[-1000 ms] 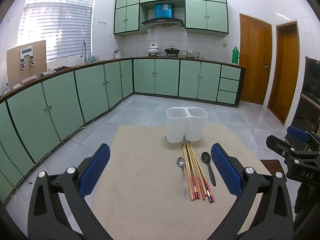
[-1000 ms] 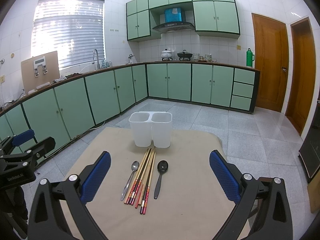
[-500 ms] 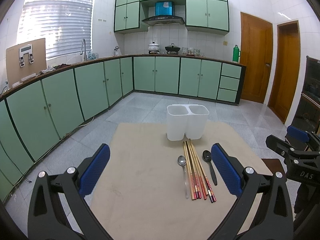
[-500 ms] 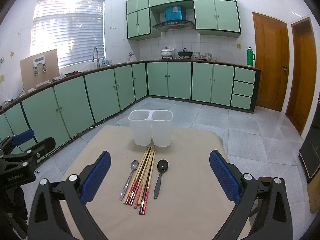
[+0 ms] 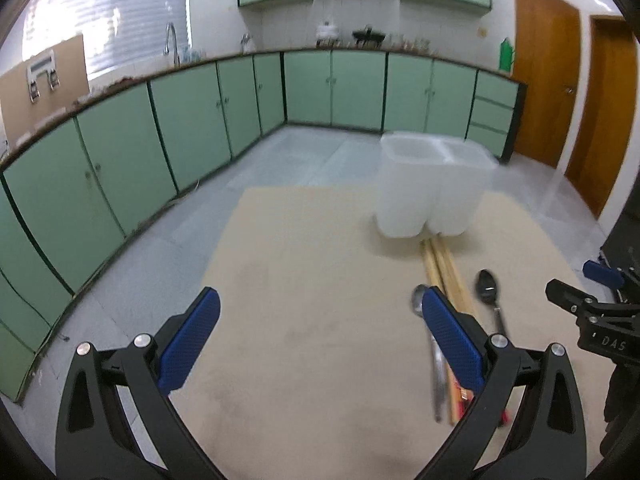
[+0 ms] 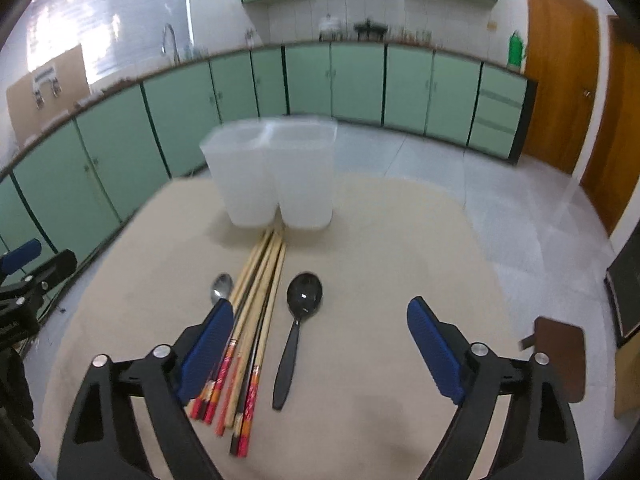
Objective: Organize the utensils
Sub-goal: 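Lower the right tool onto the black spoon and close on it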
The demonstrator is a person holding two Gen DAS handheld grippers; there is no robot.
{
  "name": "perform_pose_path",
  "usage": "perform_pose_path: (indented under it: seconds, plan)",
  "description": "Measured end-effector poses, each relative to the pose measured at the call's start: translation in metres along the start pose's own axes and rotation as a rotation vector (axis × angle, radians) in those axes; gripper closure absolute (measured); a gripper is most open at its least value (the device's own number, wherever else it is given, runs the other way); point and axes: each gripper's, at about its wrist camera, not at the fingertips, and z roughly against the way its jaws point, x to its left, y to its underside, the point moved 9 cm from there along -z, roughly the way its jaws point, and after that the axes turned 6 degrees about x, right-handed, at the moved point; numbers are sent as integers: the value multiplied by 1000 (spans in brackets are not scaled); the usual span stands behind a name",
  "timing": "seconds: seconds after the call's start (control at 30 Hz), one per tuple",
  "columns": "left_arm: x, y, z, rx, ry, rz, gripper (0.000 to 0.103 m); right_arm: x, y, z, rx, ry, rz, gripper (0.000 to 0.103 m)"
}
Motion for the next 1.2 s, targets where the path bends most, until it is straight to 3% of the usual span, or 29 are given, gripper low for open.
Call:
perform_pose_path:
  seconds: [0.23, 0.43, 0.63, 0.67, 1.0, 1.2]
  plan:
    - [-2, 6, -46, 70, -11, -22, 5, -3, -2, -60, 102, 13, -79, 31]
    - [-9, 13, -62, 111, -6, -25, 5, 5, 2, -82, 144, 13, -88, 39]
    - [-22, 15, -71, 132, 28, -48, 5, 6, 2, -91, 159, 26, -80, 59]
    - [-26, 16, -74, 140, 37, -52, 5, 7, 2, -91, 156, 16, -81, 68]
    - [-71, 35, -96, 204, 119, -103, 5, -10, 14, -73, 153, -43, -95, 68]
    - [-81, 41, -112, 234, 101, -129, 5, -15, 19, -70, 150, -52, -95, 68]
